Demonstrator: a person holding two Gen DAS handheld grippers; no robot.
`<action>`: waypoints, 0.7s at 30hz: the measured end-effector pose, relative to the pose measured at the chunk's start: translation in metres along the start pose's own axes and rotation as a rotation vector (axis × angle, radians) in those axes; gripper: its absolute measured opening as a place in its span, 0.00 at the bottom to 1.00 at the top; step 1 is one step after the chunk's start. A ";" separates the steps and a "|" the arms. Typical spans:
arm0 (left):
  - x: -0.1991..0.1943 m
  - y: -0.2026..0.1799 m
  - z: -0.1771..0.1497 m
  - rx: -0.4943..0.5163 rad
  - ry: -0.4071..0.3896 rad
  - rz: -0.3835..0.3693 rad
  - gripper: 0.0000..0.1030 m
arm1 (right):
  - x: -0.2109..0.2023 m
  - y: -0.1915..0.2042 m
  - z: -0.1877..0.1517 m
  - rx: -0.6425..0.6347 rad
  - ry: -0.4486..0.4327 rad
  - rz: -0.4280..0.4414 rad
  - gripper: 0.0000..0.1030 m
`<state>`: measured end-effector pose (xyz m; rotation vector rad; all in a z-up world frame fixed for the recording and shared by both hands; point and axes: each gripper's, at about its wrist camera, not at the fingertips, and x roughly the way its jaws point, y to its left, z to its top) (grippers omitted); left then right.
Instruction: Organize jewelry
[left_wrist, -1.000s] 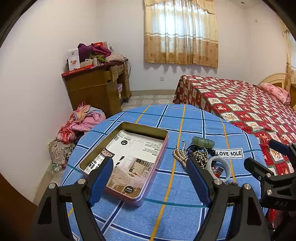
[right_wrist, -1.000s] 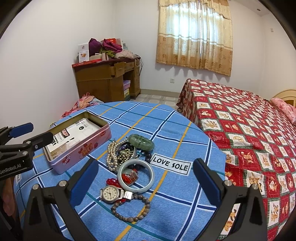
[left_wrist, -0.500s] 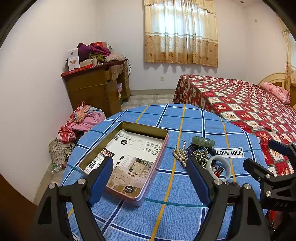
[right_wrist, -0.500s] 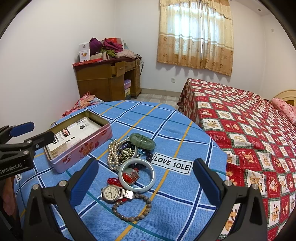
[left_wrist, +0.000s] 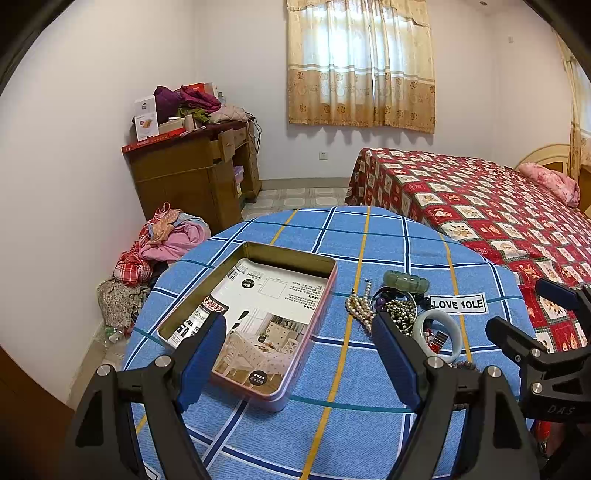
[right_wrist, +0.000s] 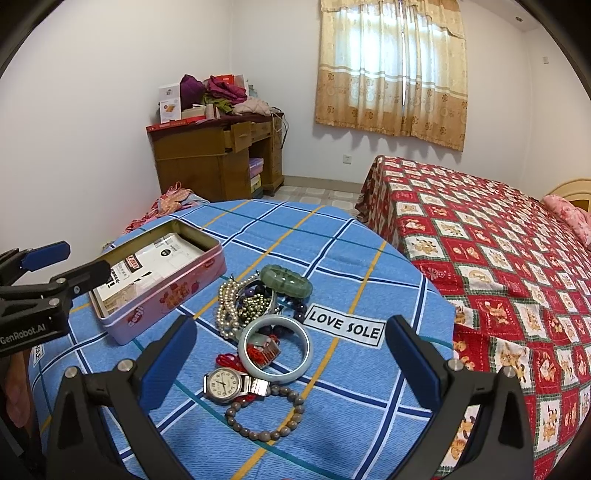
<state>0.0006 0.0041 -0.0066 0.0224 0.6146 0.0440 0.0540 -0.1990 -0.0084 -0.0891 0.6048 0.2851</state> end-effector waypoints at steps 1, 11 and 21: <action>0.000 0.000 0.000 0.000 0.001 -0.001 0.79 | 0.000 0.000 0.000 0.000 0.000 0.000 1.00; 0.002 0.002 -0.002 0.004 0.006 0.001 0.79 | 0.001 0.001 -0.001 0.001 0.003 0.003 1.00; 0.028 -0.013 -0.009 0.040 0.051 -0.018 0.79 | 0.014 -0.017 -0.020 0.003 0.039 -0.028 1.00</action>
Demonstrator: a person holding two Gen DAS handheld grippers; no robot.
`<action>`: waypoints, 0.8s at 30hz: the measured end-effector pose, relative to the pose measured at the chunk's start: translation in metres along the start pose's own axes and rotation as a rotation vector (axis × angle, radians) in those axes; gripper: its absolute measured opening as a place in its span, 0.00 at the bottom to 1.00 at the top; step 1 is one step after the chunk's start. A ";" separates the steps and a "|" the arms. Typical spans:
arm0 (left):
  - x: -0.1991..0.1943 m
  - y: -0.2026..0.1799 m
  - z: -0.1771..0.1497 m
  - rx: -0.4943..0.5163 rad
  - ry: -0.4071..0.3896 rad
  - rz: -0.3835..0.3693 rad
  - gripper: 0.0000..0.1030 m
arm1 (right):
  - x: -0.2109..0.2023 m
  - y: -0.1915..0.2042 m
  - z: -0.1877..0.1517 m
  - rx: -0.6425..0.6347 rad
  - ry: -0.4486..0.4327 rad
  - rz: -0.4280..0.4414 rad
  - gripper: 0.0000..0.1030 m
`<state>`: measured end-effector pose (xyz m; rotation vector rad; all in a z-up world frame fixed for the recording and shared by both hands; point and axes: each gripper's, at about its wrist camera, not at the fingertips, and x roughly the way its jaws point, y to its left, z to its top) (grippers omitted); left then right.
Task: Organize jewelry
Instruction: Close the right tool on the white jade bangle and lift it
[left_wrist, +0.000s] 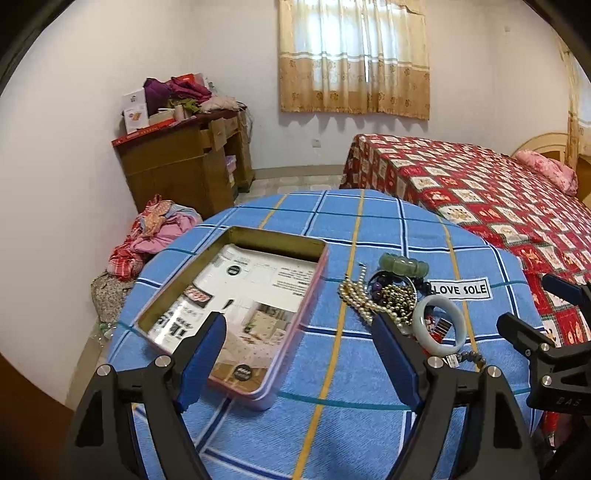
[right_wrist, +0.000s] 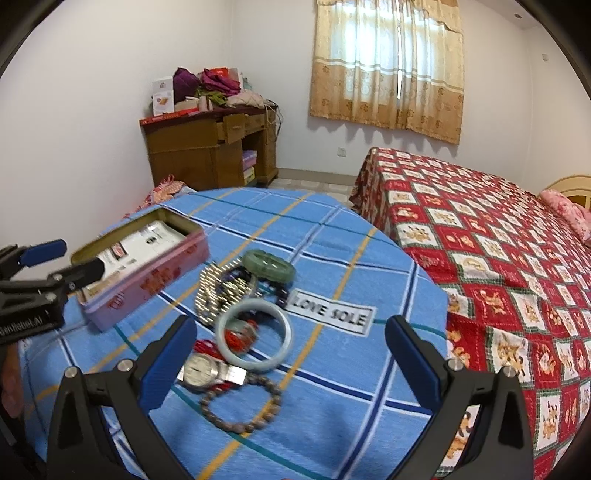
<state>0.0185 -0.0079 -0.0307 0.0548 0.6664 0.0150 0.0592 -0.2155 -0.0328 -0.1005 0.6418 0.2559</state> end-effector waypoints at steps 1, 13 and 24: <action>0.002 -0.003 0.000 0.006 0.003 0.000 0.79 | 0.004 -0.004 -0.002 0.003 0.007 -0.005 0.99; 0.047 -0.033 0.000 0.050 0.062 -0.048 0.79 | 0.071 -0.020 0.002 0.022 0.173 0.078 0.60; 0.057 -0.036 0.004 0.045 0.084 -0.096 0.79 | 0.089 -0.008 -0.002 -0.024 0.240 0.160 0.14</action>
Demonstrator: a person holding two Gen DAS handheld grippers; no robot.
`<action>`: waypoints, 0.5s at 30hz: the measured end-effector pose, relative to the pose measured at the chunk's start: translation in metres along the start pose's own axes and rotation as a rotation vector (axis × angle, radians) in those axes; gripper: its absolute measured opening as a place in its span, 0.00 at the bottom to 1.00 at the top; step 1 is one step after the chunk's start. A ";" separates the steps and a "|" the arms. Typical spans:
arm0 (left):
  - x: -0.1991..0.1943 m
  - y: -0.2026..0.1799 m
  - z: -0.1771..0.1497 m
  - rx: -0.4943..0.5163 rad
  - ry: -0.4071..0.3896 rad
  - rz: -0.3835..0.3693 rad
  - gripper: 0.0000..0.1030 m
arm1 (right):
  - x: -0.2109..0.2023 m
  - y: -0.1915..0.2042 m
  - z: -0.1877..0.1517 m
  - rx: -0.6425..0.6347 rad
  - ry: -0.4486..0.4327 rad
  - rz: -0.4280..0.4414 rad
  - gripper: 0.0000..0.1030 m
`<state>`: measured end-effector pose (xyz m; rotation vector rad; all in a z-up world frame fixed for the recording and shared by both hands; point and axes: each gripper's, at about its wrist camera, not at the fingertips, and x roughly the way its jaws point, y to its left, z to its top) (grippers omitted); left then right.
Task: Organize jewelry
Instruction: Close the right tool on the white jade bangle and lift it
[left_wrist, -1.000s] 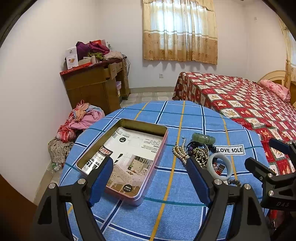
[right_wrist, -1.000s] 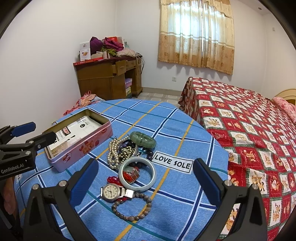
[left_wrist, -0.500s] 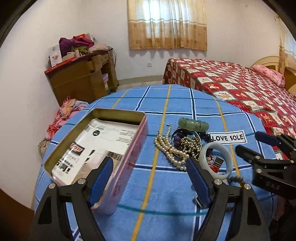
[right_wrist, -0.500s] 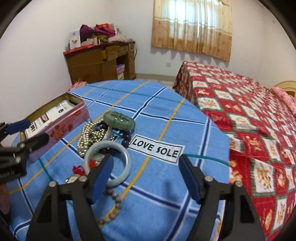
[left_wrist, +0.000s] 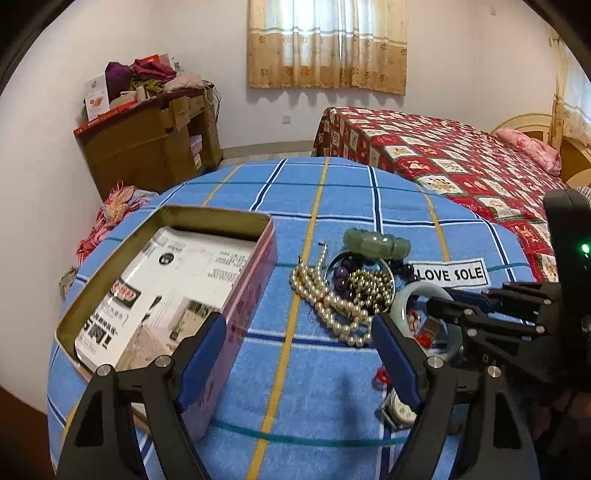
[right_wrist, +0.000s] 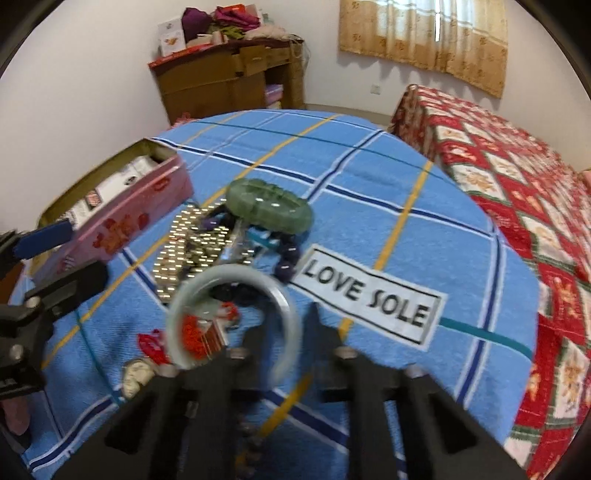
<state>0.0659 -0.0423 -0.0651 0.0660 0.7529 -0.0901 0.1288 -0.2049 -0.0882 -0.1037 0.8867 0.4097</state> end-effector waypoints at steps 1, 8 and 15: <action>0.001 -0.001 0.003 0.003 -0.002 0.000 0.79 | -0.002 -0.001 0.000 0.009 -0.010 0.017 0.14; 0.015 -0.013 0.031 0.028 -0.010 -0.003 0.79 | -0.021 -0.019 0.007 0.079 -0.083 -0.010 0.12; 0.046 -0.031 0.057 0.042 0.016 -0.020 0.79 | -0.016 -0.052 0.017 0.145 -0.096 -0.104 0.13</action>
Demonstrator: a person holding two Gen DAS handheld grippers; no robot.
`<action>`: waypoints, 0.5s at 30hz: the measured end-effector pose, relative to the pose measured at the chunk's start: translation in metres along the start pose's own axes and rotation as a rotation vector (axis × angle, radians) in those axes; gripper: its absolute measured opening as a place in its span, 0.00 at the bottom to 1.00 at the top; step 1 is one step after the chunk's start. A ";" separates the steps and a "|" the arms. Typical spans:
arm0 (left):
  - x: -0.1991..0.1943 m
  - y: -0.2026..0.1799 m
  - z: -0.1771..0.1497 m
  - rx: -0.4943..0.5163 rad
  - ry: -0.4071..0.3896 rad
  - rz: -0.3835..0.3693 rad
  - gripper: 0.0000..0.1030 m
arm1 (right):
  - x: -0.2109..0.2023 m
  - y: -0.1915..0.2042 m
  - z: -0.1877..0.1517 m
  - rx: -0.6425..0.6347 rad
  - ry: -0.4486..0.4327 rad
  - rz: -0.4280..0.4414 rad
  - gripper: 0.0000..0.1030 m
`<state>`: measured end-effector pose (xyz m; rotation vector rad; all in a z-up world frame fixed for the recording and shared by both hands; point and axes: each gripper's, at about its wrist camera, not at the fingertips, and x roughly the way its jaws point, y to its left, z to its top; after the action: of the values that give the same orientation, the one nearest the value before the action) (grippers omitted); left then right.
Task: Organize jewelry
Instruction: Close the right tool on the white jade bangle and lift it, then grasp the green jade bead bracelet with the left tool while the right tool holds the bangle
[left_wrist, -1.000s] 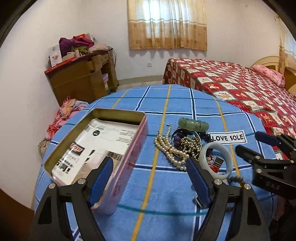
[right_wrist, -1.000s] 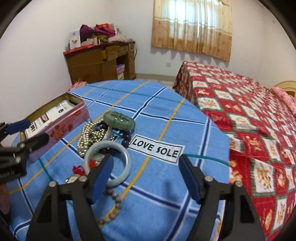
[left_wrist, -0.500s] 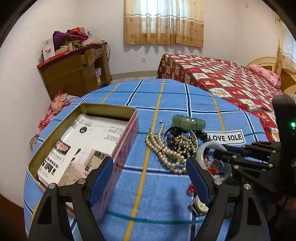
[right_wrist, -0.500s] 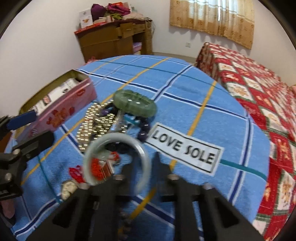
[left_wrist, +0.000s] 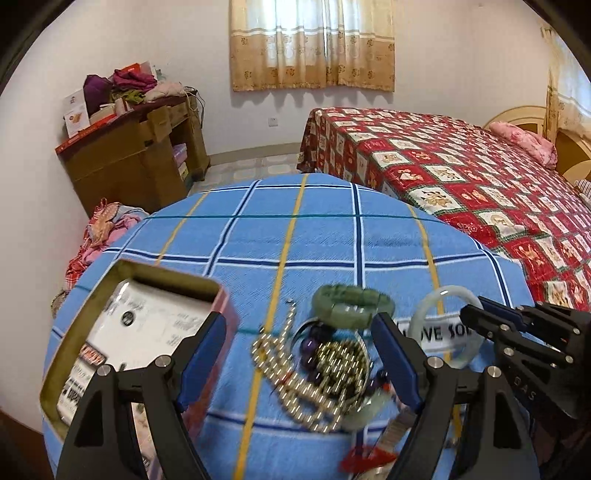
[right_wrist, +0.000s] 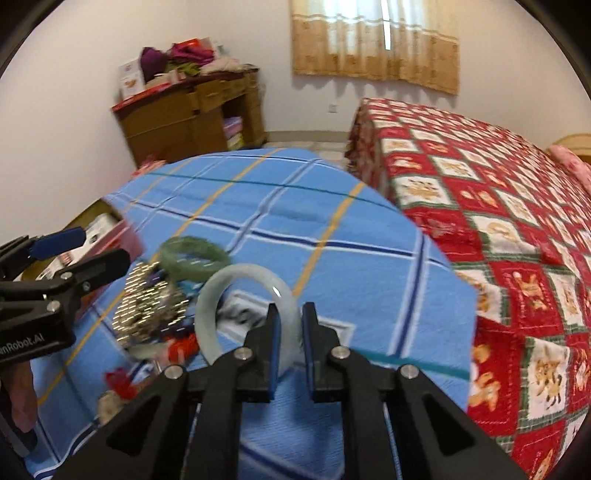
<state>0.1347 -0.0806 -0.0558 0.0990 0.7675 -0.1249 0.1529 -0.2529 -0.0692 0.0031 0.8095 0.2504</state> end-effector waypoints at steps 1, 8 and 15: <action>0.006 -0.002 0.003 -0.002 0.008 0.001 0.79 | 0.000 -0.002 0.001 0.004 -0.005 -0.005 0.13; 0.039 -0.009 0.010 -0.028 0.084 -0.069 0.60 | 0.001 -0.001 0.000 0.003 -0.016 -0.005 0.13; 0.041 -0.015 0.005 -0.014 0.098 -0.134 0.23 | -0.001 -0.003 -0.004 0.008 -0.023 0.005 0.13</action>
<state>0.1648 -0.0995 -0.0812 0.0408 0.8727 -0.2439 0.1501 -0.2562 -0.0717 0.0158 0.7873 0.2512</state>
